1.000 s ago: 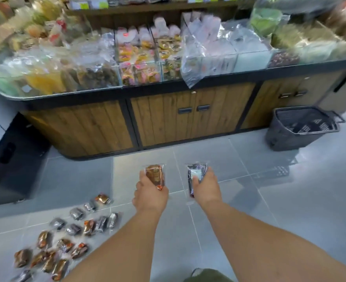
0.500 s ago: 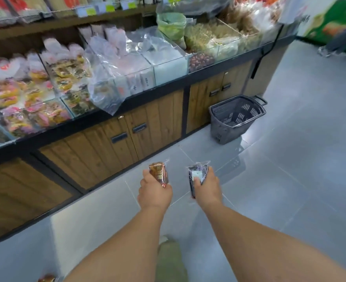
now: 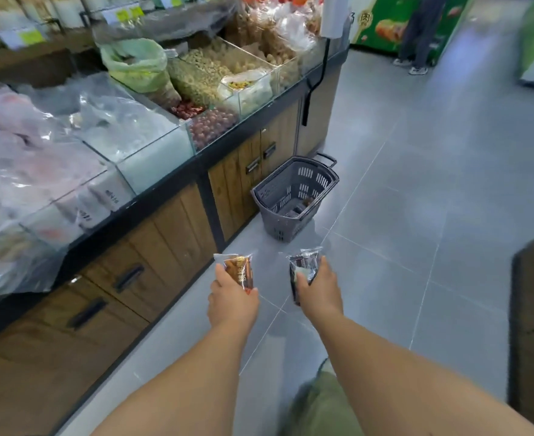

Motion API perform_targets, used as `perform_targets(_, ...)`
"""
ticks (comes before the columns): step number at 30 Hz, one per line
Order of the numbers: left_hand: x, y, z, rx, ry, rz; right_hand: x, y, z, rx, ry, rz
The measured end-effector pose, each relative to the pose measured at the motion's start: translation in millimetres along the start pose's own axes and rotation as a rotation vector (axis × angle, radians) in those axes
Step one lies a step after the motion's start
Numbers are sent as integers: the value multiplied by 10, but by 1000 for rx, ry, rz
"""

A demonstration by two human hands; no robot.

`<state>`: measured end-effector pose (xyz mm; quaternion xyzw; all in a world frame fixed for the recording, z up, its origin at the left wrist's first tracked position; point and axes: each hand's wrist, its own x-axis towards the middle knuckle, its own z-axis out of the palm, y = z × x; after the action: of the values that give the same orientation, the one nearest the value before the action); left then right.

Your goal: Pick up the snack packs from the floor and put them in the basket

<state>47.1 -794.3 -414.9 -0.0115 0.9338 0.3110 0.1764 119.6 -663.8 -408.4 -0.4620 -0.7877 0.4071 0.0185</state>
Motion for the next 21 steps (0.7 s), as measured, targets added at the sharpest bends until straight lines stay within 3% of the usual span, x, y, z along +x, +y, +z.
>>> perform_targets(12,1423,2075,1041,-37,-29,-50,2576,-335,-852,-9,1,-25)
perform_targets(21,2675,2833,1364,-114,-24,-155,4072,-814,-832,-37,-47,-23)
